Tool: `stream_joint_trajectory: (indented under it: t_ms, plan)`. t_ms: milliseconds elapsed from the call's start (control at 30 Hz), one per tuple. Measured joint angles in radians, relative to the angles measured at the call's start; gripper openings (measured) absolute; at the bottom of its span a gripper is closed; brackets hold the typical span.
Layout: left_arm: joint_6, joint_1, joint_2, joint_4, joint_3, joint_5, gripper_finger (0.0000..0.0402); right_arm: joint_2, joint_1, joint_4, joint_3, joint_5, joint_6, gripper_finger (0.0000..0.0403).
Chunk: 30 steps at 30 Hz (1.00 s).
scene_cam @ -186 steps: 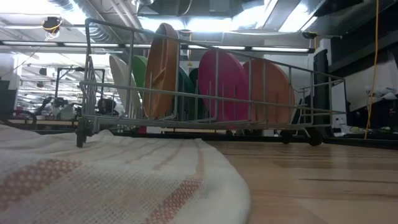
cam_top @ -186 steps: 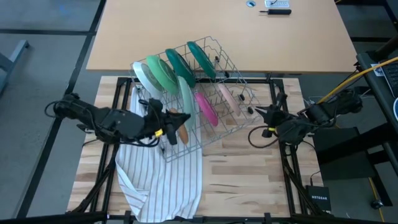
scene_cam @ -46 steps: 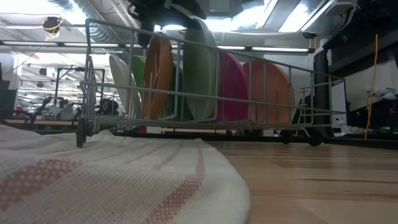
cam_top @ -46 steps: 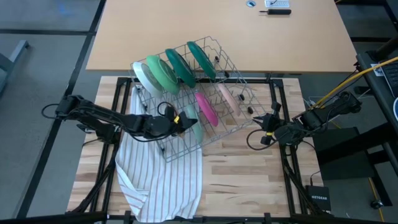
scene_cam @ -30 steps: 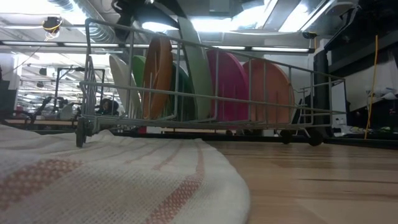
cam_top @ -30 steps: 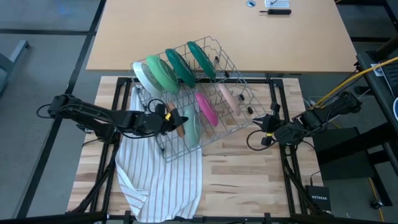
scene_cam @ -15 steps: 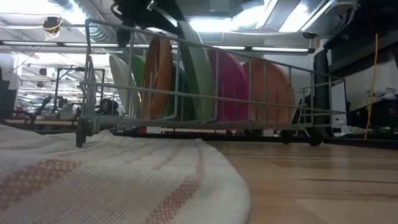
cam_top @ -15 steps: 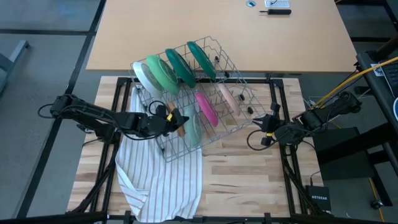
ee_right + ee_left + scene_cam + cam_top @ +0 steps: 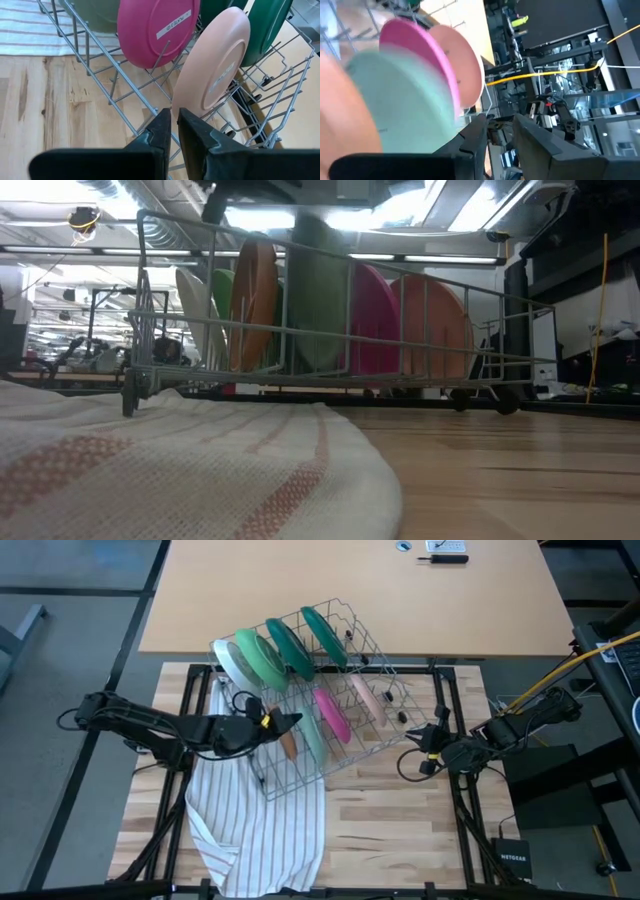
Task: Sort dishes
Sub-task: Put the light green plate in the dish rack
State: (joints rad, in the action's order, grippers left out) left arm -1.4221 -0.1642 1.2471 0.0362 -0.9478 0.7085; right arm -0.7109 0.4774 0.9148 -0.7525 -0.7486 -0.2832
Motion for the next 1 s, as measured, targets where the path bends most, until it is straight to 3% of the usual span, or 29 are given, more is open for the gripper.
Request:
stream_joint_trajectory:
  t_ms: [300, 500, 800, 1000]
  plan:
    - [-0.026, 0.007, -0.005, -0.065, 0.000, 0.002, 0.0086, 0.000, 0.000, -0.002, 0.000, 0.000, 0.000, 0.0039]
    - [0.087, 0.007, -0.050, -0.051, 0.000, 0.003, 0.0086, 0.000, 0.000, -0.002, 0.000, 0.001, 0.000, 0.0039]
    - [0.424, -0.012, -0.175, -0.083, 0.000, -0.012, 0.0083, 0.000, 0.000, -0.101, 0.000, 0.120, 0.000, 0.0039]
    - [0.722, -0.085, -0.175, -0.125, 0.000, -0.173, 0.0069, -0.010, 0.000, -0.121, 0.000, 0.130, 0.000, 0.0039]
